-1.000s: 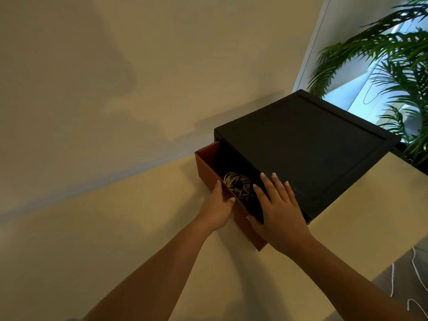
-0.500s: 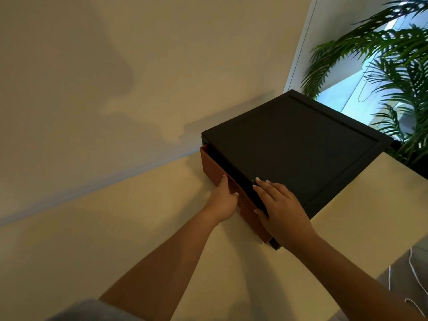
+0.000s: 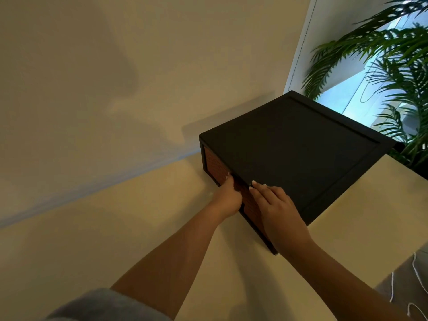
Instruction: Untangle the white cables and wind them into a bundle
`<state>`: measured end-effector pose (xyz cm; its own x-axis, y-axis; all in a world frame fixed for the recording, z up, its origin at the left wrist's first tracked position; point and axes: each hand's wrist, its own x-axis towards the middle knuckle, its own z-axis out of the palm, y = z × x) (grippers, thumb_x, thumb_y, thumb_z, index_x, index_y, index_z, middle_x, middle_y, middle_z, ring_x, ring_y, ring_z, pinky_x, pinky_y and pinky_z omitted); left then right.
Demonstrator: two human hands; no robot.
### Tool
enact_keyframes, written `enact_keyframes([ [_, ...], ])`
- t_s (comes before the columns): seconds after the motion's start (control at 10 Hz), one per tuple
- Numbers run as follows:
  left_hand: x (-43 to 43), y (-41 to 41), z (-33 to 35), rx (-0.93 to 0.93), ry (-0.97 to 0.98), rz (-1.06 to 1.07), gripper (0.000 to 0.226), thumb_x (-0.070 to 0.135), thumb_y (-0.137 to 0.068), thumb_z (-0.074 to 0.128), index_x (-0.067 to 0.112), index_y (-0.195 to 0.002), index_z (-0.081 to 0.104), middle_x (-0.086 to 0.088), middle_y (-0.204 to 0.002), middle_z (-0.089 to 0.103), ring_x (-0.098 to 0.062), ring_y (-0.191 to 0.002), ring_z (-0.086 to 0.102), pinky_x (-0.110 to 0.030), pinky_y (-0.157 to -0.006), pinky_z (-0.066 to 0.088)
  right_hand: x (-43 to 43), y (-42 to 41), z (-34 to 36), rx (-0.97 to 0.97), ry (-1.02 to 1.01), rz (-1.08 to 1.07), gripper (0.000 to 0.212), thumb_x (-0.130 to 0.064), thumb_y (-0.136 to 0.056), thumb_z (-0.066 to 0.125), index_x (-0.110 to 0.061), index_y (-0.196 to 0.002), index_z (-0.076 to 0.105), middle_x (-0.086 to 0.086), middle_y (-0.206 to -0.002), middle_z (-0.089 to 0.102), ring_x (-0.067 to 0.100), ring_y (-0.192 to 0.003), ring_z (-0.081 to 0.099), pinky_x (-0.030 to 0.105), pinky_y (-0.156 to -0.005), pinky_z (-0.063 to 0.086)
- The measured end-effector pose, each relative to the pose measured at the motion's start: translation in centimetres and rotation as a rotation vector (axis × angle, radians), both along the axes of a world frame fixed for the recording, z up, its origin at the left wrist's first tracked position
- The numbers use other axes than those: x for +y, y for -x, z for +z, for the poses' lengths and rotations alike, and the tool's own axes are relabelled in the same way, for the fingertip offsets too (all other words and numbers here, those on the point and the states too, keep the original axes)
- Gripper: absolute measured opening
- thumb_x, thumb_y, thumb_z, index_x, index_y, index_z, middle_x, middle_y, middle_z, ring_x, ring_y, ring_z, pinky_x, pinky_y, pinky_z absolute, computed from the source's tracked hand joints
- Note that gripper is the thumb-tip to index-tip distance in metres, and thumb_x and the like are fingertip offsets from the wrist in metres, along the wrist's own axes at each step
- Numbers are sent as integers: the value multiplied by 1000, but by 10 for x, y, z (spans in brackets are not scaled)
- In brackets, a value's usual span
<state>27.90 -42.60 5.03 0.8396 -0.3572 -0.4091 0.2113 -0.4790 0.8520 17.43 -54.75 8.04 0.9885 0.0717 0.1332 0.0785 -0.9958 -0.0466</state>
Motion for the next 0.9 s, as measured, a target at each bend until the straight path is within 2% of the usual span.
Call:
enact_keyframes([
  [0.1, -2, -1, -3, 10, 19, 26, 73, 10, -91, 47, 37, -152, 16, -5, -146, 44, -24, -126, 48, -31, -100, 42, 0, 1, 0, -9, 9, 9, 79, -19, -57, 89, -15, -129, 59, 4, -132, 59, 26, -111, 60, 36, -82, 54],
  [0.2, -4, 1, -2, 11, 25, 26, 74, 9, -90, 46, 37, -152, 16, -6, -142, 47, -25, -124, 49, -36, -103, 43, 1, 1, 1, -9, 23, 4, 83, -20, -52, 92, -15, -128, 59, 4, -131, 59, 26, -110, 61, 36, -81, 55],
  [0.4, 1, -1, -1, 9, 19, -6, 75, 9, -90, 49, 38, -152, 16, -2, -150, 40, -23, -132, 43, -34, -106, 40, 1, 2, 0, -11, 16, -2, 84, -18, -54, 91, -15, -131, 57, 4, -134, 57, 26, -113, 58, 37, -84, 54],
  [0.5, 9, 4, 7, -23, 17, -45, 69, 6, -92, 47, 35, -151, 23, -1, -144, 45, -20, -128, 46, -29, -101, 40, 0, 2, 0, -18, 6, -9, 82, -17, -57, 89, -15, -132, 56, 4, -135, 56, 26, -112, 58, 36, -84, 54],
  [0.6, 22, 13, 19, -88, -20, -65, 62, 6, -96, 47, 28, -150, 25, -2, -144, 44, -22, -132, 44, -25, -100, 36, 4, 1, 4, -8, -6, -18, 70, -22, -73, 79, -18, -137, 50, 3, -140, 51, 25, -120, 52, 38, -91, 50],
  [0.7, 41, 22, 27, -163, -95, -29, 57, 13, -98, 48, 19, -151, 27, -4, -149, 42, -22, -135, 41, -22, -100, 34, 12, -1, 10, 28, -81, -74, 56, -30, -91, 56, -21, -143, 39, 0, -147, 41, 21, -130, 39, 37, -104, 39],
  [0.8, 69, 30, 41, -278, -142, -32, 45, 14, -98, 48, 17, -143, 43, -3, -144, 49, -18, -130, 46, -15, -93, 32, 29, -4, 20, 89, -189, -114, 63, -37, -92, 56, -23, -147, 29, -2, -150, 33, 19, -137, 29, 37, -113, 30],
  [0.9, 100, 38, 52, -414, -236, -38, 42, 17, -97, 51, 18, -139, 49, -2, -142, 50, -19, -129, 47, -23, -103, 34, 58, -5, 32, 174, -228, -47, 77, -43, -90, 57, -25, -151, 14, -2, -157, 19, 20, -145, 15, 40, -119, 17],
])
